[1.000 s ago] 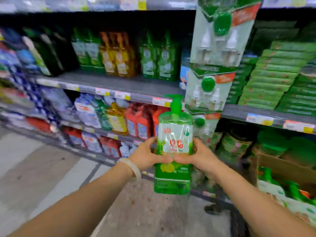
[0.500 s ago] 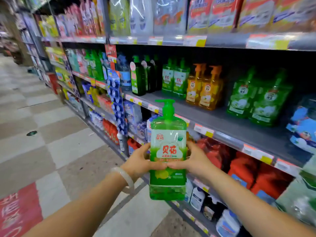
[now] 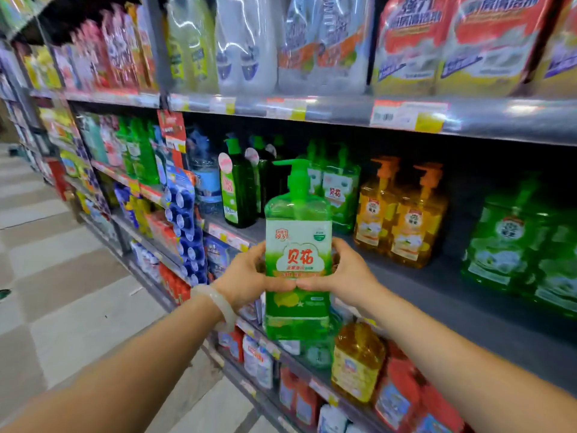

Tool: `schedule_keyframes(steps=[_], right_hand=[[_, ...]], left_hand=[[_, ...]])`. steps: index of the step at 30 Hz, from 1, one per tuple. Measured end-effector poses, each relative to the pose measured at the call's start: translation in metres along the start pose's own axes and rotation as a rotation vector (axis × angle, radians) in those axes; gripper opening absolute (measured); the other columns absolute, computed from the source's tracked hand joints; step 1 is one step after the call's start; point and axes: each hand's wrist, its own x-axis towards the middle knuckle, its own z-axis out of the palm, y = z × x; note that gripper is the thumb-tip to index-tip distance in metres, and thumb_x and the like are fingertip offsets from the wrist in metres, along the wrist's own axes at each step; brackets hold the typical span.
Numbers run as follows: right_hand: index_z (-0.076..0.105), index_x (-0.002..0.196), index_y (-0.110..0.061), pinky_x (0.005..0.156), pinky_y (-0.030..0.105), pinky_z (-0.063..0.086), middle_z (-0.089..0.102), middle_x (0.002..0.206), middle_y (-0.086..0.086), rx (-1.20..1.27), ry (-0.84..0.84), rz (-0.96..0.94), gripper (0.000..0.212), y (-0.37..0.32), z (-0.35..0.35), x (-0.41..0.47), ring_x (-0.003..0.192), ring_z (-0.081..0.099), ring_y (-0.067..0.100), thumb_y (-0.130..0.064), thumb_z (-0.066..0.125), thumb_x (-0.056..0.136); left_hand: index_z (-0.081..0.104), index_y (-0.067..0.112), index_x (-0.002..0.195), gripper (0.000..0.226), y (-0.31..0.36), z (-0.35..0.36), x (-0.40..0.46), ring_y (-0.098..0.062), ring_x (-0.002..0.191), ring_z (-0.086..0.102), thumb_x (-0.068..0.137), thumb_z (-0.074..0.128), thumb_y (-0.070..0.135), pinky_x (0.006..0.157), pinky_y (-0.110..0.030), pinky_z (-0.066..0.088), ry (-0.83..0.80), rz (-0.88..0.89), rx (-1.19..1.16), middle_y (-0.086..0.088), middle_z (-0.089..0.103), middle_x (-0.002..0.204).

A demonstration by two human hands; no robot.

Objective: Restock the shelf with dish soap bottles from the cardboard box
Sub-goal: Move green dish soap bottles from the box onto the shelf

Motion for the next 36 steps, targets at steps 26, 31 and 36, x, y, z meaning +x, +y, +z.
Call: schedule_keyframes(steps=[26,31,36], right_hand=[[0.046,0.126,-0.007,0.082,0.02,0.042,0.061,0.112,0.001,-0.155,0.576,0.191,0.081,0.052,0.081,0.293,0.104,0.057,0.014,-0.009,0.087,0.056],[0.04,0.133,-0.007,0.078,0.01,0.035,0.056,0.126,0.007,-0.117,0.578,0.211,0.086,0.049,0.078,0.308,0.107,0.048,0.008,0.0,0.084,0.06],[0.034,0.14,-0.011,0.087,0.014,0.034,0.052,0.135,0.005,-0.148,0.556,0.271,0.085,0.051,0.073,0.317,0.124,0.048,0.017,-0.002,0.079,0.068]], left_hand=[[0.047,0.009,0.13,0.074,-0.065,-0.116,0.364,-0.009,0.101,0.064,0.065,0.078,-0.009,0.09,-0.03,0.054,-0.38,0.18,0.11,0.0,0.065,0.113],[0.041,0.012,0.136,0.08,-0.064,-0.11,0.381,-0.017,0.115,0.057,0.067,0.078,-0.005,0.096,-0.029,0.047,-0.368,0.212,0.142,0.002,0.06,0.117],[0.037,0.022,0.141,0.082,-0.067,-0.106,0.391,-0.006,0.114,0.049,0.072,0.079,0.007,0.091,-0.018,0.039,-0.346,0.24,0.175,0.011,0.054,0.117]])
